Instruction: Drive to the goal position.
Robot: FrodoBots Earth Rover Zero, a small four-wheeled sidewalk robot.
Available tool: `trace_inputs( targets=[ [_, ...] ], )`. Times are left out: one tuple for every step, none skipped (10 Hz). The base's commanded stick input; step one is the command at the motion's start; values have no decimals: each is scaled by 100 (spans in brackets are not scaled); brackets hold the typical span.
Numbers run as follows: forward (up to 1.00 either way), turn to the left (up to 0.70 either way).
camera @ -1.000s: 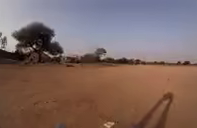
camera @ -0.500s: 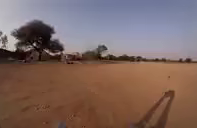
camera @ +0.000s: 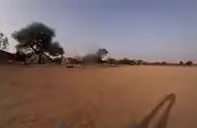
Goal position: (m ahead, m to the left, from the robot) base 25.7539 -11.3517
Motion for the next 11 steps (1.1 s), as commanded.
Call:
trace_inputs(
  targets=[
    [65, 0],
    [65, 0],
    [65, 0],
    [65, 0],
    [65, 0],
    [65, -12],
    [65, -24],
    [65, -32],
    [65, -32],
    [65, -15],
    [65, 0]
  ],
)
